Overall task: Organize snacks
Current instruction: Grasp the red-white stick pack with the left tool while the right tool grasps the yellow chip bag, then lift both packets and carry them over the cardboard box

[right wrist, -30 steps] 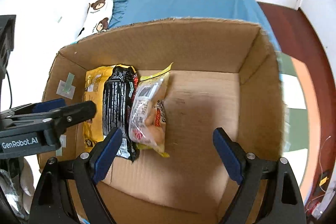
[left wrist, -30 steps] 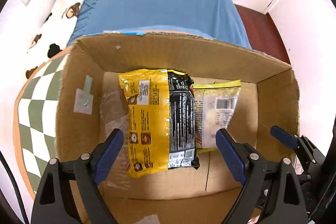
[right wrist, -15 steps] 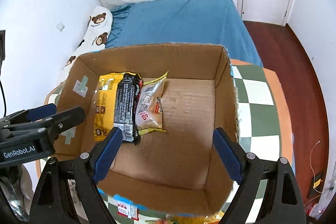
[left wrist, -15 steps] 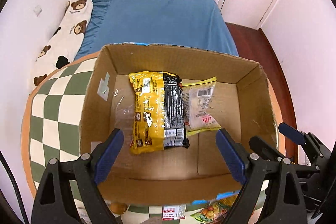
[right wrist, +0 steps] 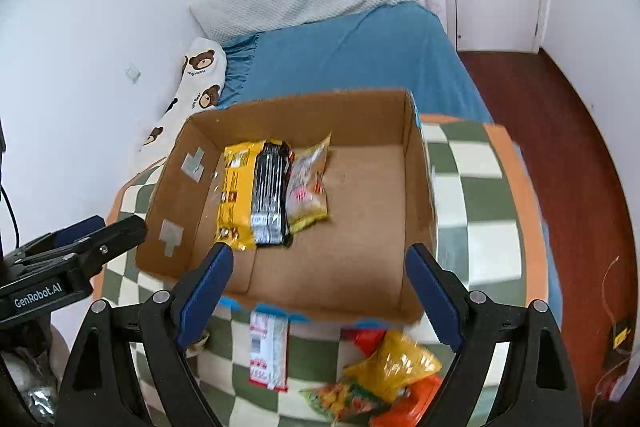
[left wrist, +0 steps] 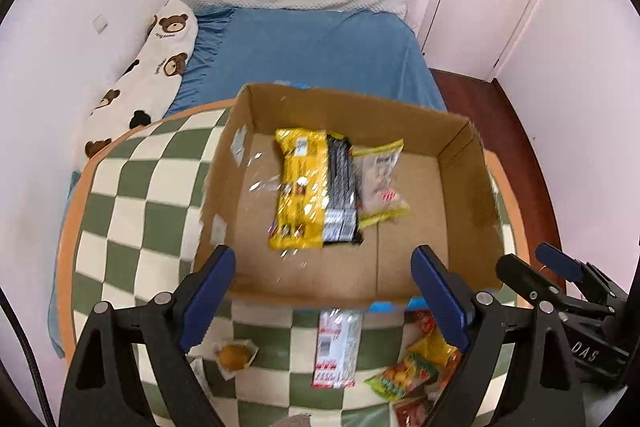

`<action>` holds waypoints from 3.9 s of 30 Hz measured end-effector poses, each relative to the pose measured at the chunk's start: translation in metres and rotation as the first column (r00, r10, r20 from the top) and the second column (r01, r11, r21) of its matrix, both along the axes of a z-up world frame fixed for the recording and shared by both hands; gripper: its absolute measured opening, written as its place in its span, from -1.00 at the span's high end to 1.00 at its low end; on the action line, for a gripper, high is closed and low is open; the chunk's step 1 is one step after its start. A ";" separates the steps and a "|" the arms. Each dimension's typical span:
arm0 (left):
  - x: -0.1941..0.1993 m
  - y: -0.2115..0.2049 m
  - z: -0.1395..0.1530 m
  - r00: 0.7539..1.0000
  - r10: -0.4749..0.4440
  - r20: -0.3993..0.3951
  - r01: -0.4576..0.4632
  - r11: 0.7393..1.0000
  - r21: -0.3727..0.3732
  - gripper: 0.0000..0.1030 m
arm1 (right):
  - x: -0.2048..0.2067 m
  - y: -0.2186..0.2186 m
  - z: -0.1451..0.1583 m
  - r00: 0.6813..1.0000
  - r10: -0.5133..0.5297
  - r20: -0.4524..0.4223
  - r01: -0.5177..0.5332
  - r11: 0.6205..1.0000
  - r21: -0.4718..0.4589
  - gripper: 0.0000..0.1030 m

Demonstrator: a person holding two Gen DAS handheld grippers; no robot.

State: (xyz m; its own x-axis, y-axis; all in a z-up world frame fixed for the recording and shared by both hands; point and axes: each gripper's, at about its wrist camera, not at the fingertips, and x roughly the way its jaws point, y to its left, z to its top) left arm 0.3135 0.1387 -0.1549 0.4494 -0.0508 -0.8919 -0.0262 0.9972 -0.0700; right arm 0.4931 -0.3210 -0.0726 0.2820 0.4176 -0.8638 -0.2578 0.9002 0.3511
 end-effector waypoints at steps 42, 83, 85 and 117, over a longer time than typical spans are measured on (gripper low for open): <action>-0.102 -0.020 -0.249 0.856 0.013 -0.517 -0.005 1.000 0.016 0.12 | -0.072 -0.045 -0.204 0.882 -0.257 -0.395 0.164 0.953 -0.253 -0.09; -0.100 -0.001 -0.263 0.829 0.037 -0.557 -0.083 0.995 -0.057 0.04 | -0.122 -0.021 -0.186 0.891 0.064 -0.450 -0.113 0.990 -0.083 -0.42; -0.102 -0.002 -0.260 0.833 0.036 -0.552 -0.079 0.995 -0.054 0.12 | -0.125 -0.010 -0.196 0.887 0.071 -0.456 -0.120 0.990 -0.079 -0.42; -0.019 -0.011 -0.005 0.977 -0.111 -0.181 0.093 0.990 -0.107 0.19 | -0.053 -0.004 0.001 0.996 0.046 -0.073 -0.031 0.980 0.195 0.03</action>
